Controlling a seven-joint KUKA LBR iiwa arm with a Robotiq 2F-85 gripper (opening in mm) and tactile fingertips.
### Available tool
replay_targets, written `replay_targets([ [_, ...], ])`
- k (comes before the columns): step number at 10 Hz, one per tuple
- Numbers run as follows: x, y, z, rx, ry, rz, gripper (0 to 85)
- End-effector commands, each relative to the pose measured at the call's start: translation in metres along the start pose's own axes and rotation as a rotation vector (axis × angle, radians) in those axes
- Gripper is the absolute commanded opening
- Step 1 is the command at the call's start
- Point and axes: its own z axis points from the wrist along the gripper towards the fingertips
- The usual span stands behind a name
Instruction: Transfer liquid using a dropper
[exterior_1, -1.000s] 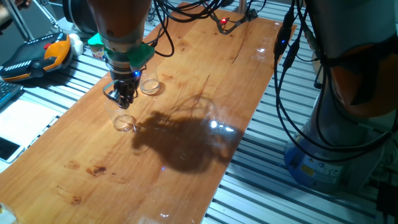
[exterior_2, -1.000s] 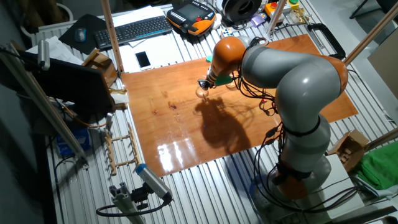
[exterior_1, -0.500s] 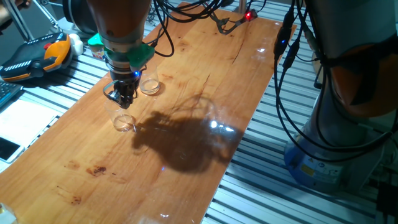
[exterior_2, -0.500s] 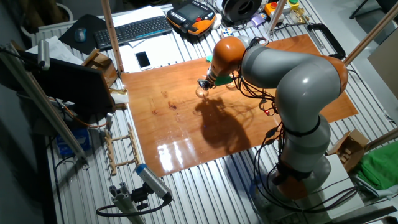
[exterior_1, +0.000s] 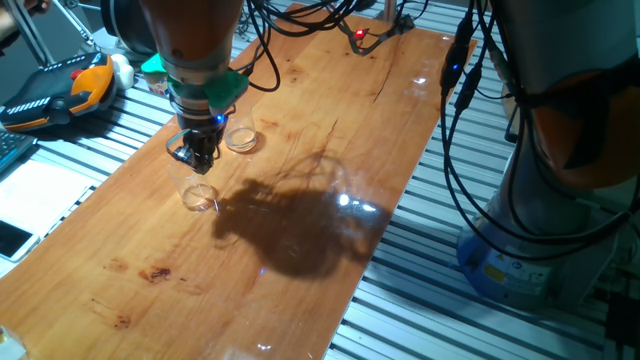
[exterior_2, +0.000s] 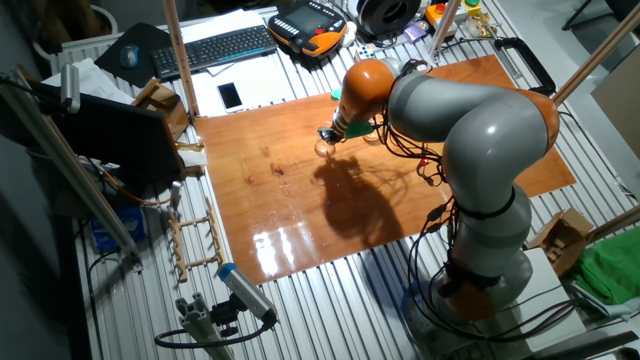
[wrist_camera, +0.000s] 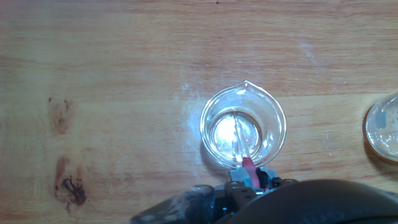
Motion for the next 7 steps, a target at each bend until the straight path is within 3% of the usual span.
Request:
replay_targets([
  [1, -0.0001, 0.0, 0.0, 0.001, 0.0, 0.0, 16.0],
  [7, -0.0001, 0.0, 0.0, 0.004, -0.002, -0.001, 10.0],
])
